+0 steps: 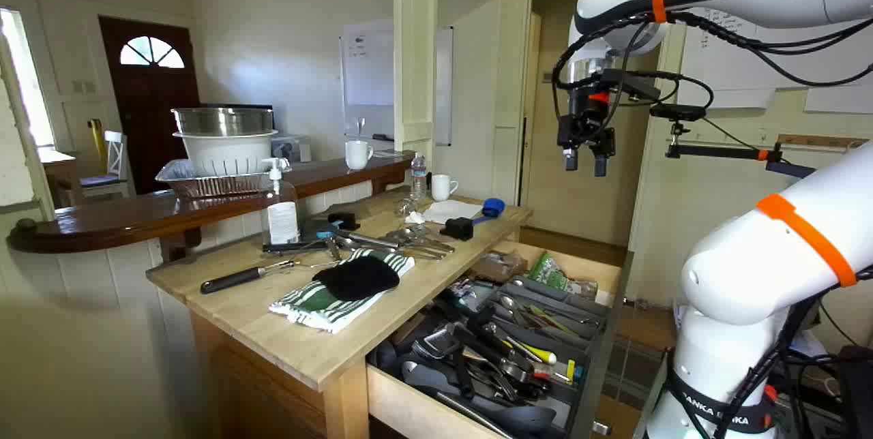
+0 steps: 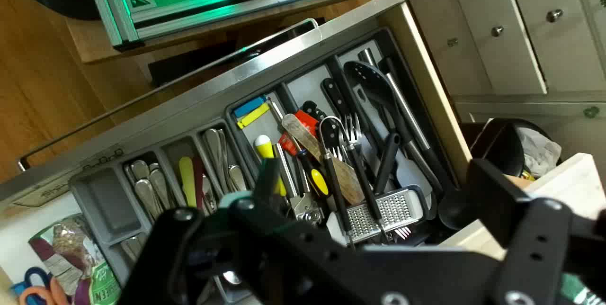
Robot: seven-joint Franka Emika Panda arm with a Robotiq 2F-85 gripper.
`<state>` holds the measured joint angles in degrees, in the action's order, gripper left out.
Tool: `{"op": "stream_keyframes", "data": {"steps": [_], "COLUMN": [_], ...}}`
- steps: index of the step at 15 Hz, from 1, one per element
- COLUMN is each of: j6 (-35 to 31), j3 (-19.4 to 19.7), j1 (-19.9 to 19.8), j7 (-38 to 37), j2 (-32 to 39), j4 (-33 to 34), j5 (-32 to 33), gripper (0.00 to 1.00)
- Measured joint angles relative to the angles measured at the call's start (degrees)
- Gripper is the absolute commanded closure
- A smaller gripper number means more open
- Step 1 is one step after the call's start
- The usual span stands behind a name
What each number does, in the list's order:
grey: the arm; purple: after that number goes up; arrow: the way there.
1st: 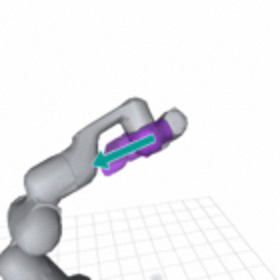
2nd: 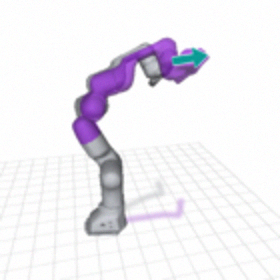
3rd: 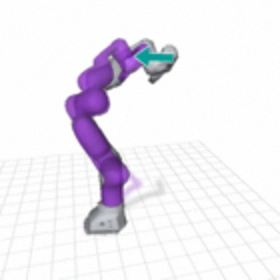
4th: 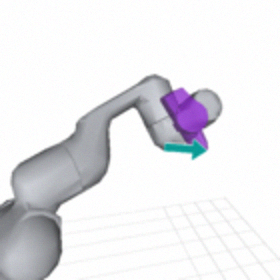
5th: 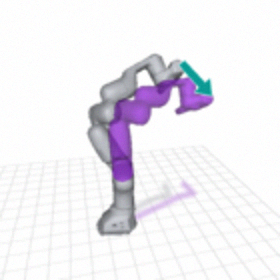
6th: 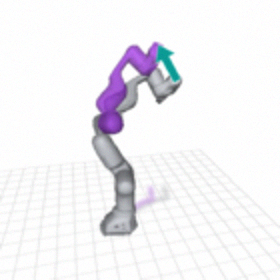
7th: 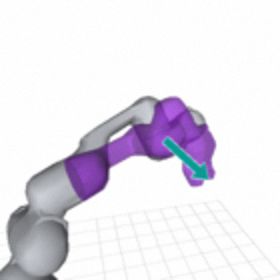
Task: Put the spatula inside the drawer
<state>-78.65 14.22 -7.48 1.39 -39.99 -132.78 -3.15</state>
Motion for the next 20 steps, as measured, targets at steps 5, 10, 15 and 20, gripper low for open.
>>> {"op": "stream_keyframes", "data": {"steps": [5,10,15,20], "j6": [0.0,-2.7,-19.8,-31.4], "j3": [0.0,-0.9,-5.5,-8.5], "j1": [0.0,-0.6,-0.1,2.3], "j7": [0.0,0.0,1.0,5.4], "j2": [0.0,0.3,4.7,13.9], "j4": [0.0,0.1,2.0,7.8], "j5": [0.0,0.5,3.2,5.8], "gripper": [0.0,0.0,0.0,0.0]}}
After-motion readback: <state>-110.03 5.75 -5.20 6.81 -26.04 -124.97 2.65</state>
